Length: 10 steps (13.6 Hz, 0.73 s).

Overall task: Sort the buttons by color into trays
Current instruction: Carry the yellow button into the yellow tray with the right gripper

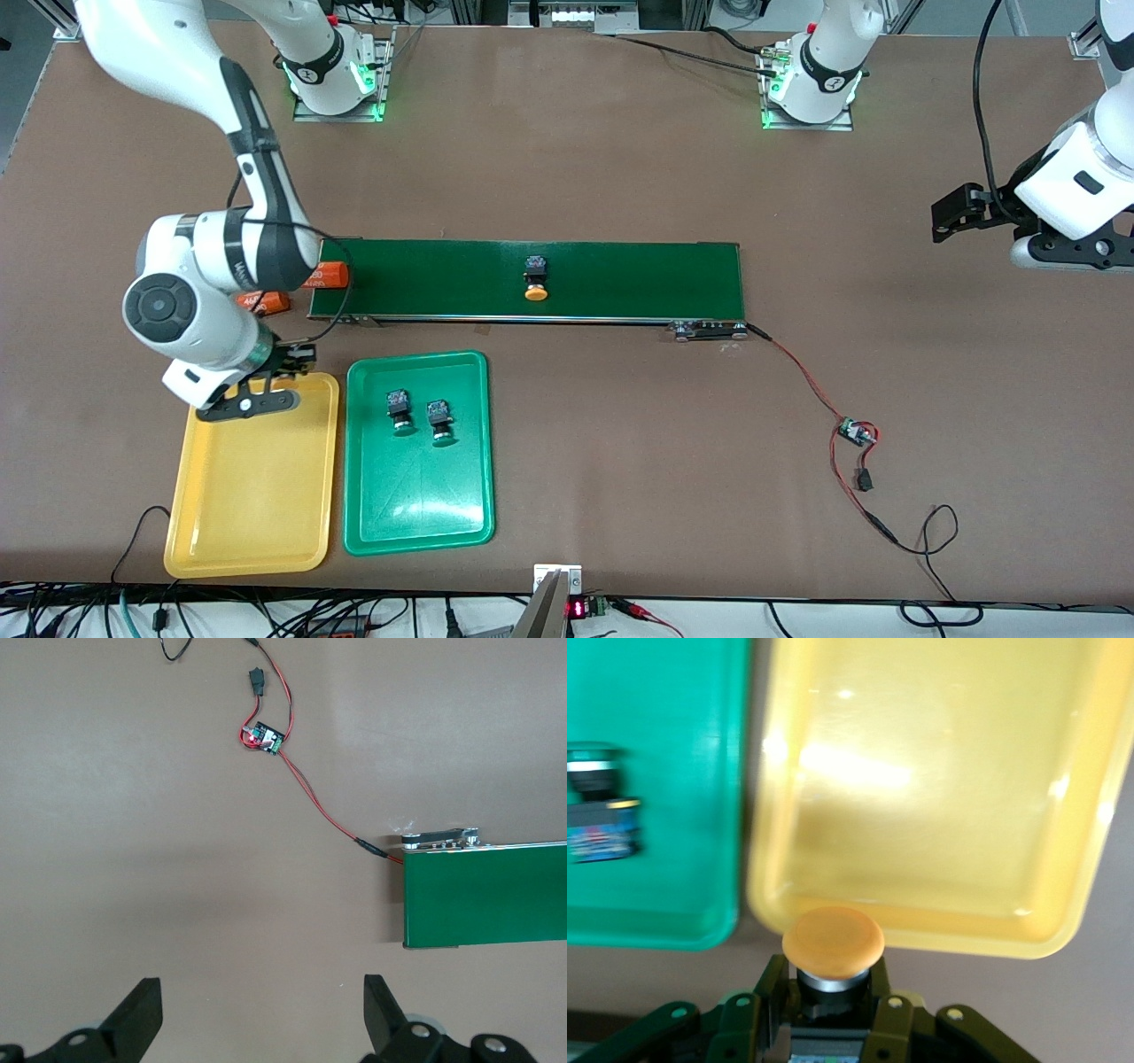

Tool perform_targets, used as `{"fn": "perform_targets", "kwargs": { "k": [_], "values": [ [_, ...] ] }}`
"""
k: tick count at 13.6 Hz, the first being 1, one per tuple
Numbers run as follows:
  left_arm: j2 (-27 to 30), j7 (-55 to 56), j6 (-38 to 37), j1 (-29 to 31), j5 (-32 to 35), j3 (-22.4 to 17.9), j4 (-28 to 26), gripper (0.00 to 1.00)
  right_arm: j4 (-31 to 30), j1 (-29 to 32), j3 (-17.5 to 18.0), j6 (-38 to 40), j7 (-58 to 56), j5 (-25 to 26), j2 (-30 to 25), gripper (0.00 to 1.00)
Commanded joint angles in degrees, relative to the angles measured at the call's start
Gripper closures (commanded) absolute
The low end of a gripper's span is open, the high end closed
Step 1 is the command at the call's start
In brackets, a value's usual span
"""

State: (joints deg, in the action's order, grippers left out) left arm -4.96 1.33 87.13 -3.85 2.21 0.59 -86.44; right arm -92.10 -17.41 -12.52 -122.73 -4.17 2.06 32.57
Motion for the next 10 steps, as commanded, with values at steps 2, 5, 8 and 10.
{"fn": "perform_targets", "kwargs": {
  "k": [2,5,8,10],
  "values": [
    [0.22,-1.07,-0.74,-0.01,1.04,0.12,1.19,0.0,1.66,3.78,-0.05,-2.86,-3.38,6.97,2.66,0.87],
    [0.22,-1.07,-0.83,-0.01,1.04,0.12,1.19,0.0,1.4,5.02,-1.19,-9.0,-3.48,9.28,5.21,0.87],
    [0.22,-1.07,-0.91,-0.01,1.04,0.12,1.19,0.0,1.4,5.19,-1.98,-11.91,-3.48,9.11,5.75,0.86],
    [0.22,-0.98,-1.0,-0.01,1.04,0.2,1.19,0.0,1.4,5.46,-1.9,-13.41,-3.39,8.93,5.92,0.86]
  ]
}}
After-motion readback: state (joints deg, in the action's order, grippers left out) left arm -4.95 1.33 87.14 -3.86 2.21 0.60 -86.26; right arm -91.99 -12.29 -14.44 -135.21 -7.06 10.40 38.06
